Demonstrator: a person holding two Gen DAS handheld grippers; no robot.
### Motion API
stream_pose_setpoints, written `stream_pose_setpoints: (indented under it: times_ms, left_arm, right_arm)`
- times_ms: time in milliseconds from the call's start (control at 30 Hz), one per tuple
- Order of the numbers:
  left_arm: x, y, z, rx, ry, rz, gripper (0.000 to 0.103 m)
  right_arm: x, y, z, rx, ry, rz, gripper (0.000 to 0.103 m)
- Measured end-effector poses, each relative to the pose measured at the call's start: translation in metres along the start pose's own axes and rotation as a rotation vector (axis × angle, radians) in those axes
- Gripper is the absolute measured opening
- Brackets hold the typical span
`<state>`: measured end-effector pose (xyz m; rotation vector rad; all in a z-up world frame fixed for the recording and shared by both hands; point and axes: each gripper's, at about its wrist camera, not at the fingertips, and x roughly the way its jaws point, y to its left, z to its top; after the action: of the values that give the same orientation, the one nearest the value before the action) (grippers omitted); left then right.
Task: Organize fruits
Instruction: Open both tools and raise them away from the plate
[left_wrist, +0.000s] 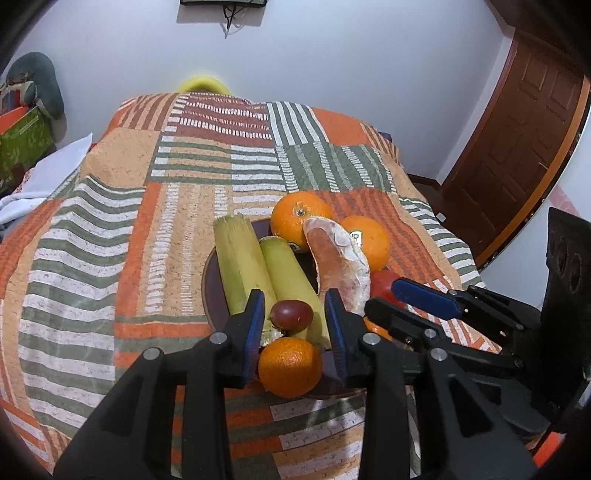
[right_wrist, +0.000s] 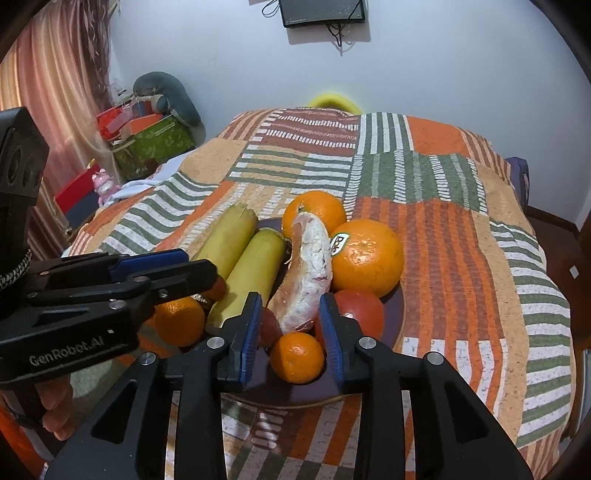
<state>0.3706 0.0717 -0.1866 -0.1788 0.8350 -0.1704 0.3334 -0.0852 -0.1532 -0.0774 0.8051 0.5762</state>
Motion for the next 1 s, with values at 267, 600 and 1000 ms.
stream_pose_setpoints:
  times_ms: [267,600,1000]
  left_arm:
    - [-0.06,-0.017,0.006,0.031,-0.112,0.04,0.033]
    - [-0.206,-0.059,-0.011,0.103,-0.379,0.101,0.033]
    - [-0.342,-0.108,-0.063,0.155,-0.643,0.12,0.055]
  right_arm:
    - [-0.054,0.007,0.011,-0.01,-0.106,-0.042,0.029]
    - [-0.177,0.041,0.012,-0.036,-0.331,-0.064,0.029]
    - [-0.299,0.076,-0.013,-0.033,-0.581,-0.054,0.049]
